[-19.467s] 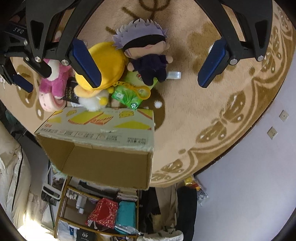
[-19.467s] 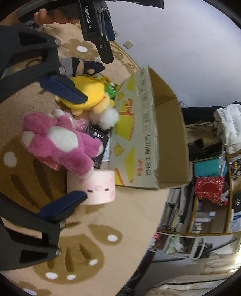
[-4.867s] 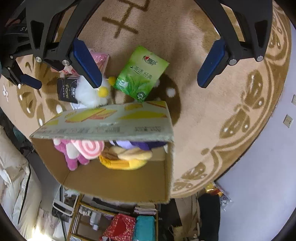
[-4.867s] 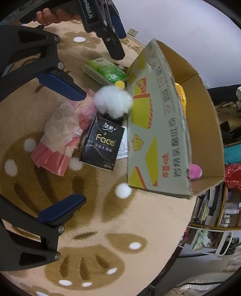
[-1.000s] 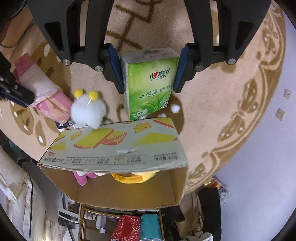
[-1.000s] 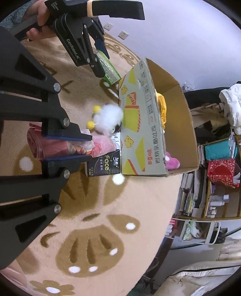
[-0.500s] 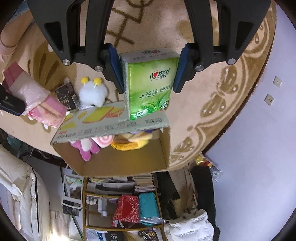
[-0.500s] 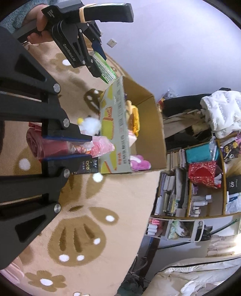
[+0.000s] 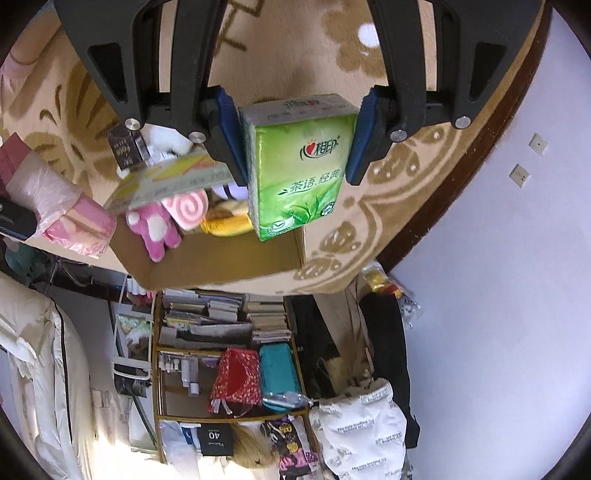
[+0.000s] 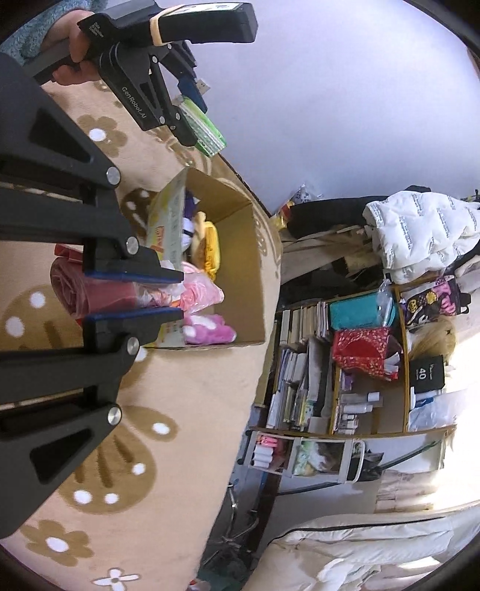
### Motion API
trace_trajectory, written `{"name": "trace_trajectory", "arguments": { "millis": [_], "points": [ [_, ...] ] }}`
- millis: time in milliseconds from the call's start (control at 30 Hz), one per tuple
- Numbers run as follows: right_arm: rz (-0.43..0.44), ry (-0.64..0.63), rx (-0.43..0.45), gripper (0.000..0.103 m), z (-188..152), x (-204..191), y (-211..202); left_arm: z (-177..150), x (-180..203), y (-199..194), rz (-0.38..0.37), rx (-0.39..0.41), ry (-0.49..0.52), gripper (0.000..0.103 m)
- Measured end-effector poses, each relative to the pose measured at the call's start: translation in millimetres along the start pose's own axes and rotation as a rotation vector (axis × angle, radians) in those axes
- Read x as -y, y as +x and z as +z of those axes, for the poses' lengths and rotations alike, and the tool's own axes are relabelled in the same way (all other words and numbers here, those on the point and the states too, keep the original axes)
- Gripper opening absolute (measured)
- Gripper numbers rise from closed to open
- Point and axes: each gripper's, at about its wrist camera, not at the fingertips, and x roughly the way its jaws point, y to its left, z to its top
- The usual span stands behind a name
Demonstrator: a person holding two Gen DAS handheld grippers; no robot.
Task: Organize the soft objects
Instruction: 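Lift the pink roll with the right tool while the left tool carries the green pack to the box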
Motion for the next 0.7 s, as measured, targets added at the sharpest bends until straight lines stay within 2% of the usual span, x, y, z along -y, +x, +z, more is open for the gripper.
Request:
{"name": "trace_trajectory", "arguments": {
  "millis": [167,400,533,700],
  "points": [
    [0.003,-0.022,0.022,0.013,20,-5,11,18,-1,5,0.004,0.026,0.011,0.051],
    [0.044,0.043,0.037,0.013,40,2,32,42,-4,18,0.008,0.049,0.008,0.051],
    [0.038,0.025,0.041,0.004,45,1,43,53,-5,29,-0.003,0.056,0.000,0.051],
    [0.043,-0.015,-0.004,0.003,47,-2,70,58,-1,54,-0.041,0.014,-0.016,0.051]
  ]
}}
